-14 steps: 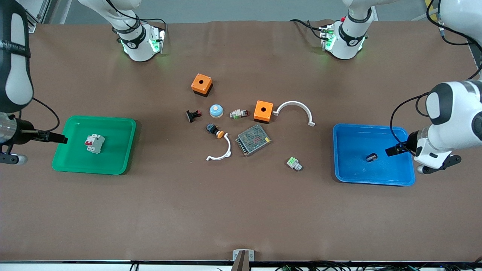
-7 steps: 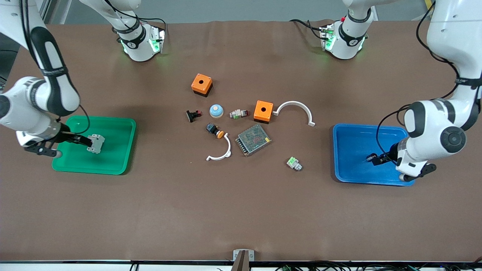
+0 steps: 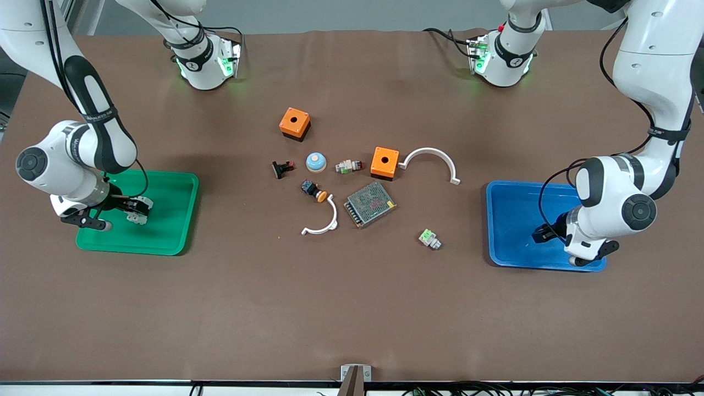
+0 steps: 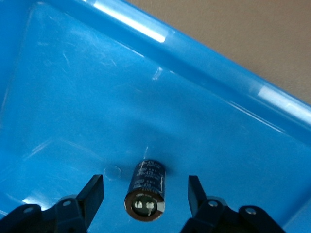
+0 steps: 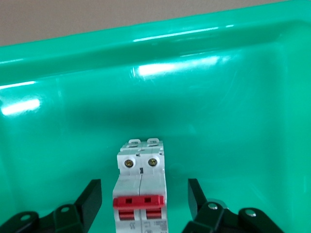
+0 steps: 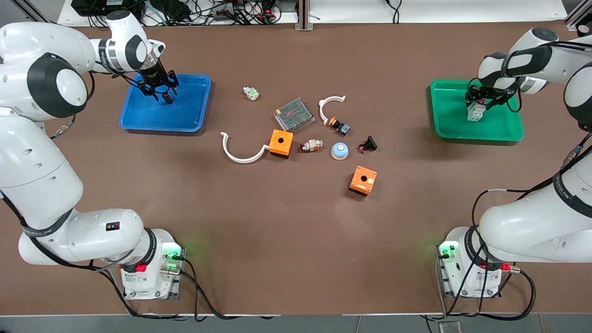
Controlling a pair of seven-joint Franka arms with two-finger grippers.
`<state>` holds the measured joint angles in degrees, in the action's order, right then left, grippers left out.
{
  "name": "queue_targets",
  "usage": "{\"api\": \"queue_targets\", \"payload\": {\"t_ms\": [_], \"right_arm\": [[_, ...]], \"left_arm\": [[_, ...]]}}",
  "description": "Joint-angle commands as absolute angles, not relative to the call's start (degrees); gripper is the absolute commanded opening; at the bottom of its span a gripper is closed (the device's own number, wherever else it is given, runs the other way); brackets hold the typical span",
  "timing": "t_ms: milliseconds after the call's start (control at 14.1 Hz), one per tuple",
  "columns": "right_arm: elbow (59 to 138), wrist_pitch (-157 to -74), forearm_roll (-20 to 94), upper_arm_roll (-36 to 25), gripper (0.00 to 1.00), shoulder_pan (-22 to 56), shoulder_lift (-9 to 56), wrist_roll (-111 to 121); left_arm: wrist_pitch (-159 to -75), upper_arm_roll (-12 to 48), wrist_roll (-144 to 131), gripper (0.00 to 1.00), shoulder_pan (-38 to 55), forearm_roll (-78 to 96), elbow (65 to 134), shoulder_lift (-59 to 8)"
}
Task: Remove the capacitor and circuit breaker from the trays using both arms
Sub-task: 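Close the right gripper on the breaker while the left gripper grasps the capacitor, then carry the breaker with the right gripper while the left gripper carries the capacitor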
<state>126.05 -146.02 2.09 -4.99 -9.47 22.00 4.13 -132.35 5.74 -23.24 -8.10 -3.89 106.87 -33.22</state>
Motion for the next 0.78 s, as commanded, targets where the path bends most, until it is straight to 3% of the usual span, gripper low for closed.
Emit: {"api": "queue_targets", "payload": {"t_ms": [0, 71, 213, 355, 568, 710], "right_arm": [[126.91, -146.87, 3.16, -4.75, 0.5, -9.14, 22.24, 4.75], [126.83, -146.52, 3.16, -4.75, 0.32, -9.14, 22.32, 4.66], [126.21, -145.38, 3.16, -4.75, 0.03, -9.14, 22.24, 4.57], [123.59, -140.14, 3.16, -4.4, 0.01, -8.27, 20.75, 4.22], [114.38, -124.32, 3.25, -2.03, 0.01, -2.66, 19.34, 2.29], [111.8, -121.82, 3.25, -0.89, 0.01, 3.22, 19.16, -3.13]], "left_arm": [[-133.77, 5.71, -23.64, 0.61, -8.17, -3.08, 108.28, -32.7], [-133.77, 5.71, -23.64, 0.5, -8.17, -3.08, 108.28, -32.61], [-133.77, 5.71, -23.99, 0.18, -8.26, -3.08, 108.19, -32.08], [-133.07, 5.8, -24.17, 0.04, -8.35, -3.08, 108.37, -29.81], [-126.68, 7.46, -25.13, 0.02, -8.0, -2.99, 109.51, -22.44], [-121.84, 11.49, -29.15, 0.01, -8.09, -2.99, 109.51, -18.91]]}}
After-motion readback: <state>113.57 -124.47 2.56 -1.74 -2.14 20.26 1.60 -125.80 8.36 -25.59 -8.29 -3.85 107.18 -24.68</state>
